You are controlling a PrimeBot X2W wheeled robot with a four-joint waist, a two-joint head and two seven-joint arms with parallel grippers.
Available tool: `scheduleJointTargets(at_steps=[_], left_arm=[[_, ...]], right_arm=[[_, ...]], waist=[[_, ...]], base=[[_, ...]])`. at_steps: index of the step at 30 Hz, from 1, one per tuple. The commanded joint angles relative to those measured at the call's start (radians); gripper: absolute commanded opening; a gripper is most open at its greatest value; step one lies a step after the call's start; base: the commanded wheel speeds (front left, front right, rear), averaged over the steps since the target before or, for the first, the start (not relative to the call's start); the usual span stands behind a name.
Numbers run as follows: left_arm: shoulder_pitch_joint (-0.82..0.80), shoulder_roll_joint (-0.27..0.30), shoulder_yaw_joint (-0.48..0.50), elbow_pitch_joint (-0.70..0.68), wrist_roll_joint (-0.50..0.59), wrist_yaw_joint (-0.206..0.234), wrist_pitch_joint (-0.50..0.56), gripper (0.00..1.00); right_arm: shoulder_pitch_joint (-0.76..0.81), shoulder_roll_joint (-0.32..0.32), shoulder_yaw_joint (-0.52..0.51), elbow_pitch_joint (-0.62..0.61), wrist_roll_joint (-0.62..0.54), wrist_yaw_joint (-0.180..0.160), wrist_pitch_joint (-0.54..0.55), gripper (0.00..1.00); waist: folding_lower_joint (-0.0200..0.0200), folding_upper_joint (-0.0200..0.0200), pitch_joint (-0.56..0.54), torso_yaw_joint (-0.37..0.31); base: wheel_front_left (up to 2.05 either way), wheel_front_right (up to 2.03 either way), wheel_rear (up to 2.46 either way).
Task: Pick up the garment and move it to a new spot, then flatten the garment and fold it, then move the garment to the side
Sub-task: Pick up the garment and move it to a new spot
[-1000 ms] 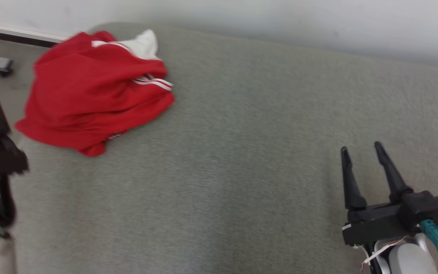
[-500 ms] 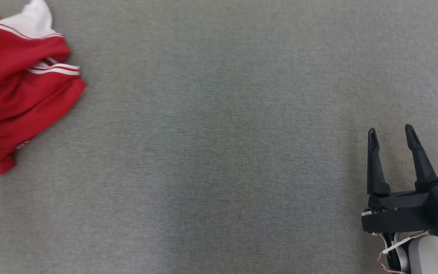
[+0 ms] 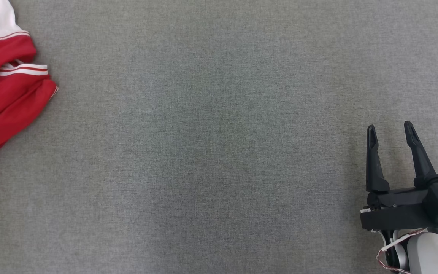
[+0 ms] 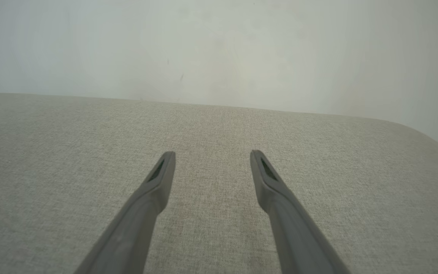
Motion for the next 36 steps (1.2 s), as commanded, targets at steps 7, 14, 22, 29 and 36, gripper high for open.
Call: scheduleJointTargets(at_steps=[7,14,22,29,36], left_arm=[[-0.006,-0.006,-0.036,0.139,-0.049,-0.012,0.109,1.00],[-0.038,0.019,-0.082,0.161,-0.031,-0.013,0.019,0.00],[-0.110,0.057,-0.118,0.134,-0.004,-0.014,-0.151,0.00],[-0.201,0.053,-0.183,0.033,0.018,-0.014,-0.226,0.00],[-0.269,0.000,-0.253,-0.202,0.033,-0.013,-0.167,0.00]], right_arm=[[-0.008,0.006,0.004,0.008,0.002,0.001,-0.004,1.00],[-0.006,0.014,0.012,0.019,0.005,0.001,-0.004,1.00],[0.007,0.025,0.023,0.047,0.025,0.001,-0.003,1.00],[0.019,0.033,0.033,0.075,0.047,0.001,-0.003,1.00],[0.037,0.038,0.039,0.092,0.071,0.001,-0.003,1.00]], waist=[[0.0000,-0.0002,-0.010,-0.009],[0.0000,-0.0002,-0.030,-0.008],[0.0000,-0.0002,-0.098,0.015],[0.0000,-0.0002,-0.172,0.032],[0.0000,-0.0002,-0.227,0.007]], base=[[0.00,0.00,0.00],[0.00,0.00,0.00],[0.00,0.00,0.00],[0.00,0.00,0.00],[0.00,0.00,0.00]])
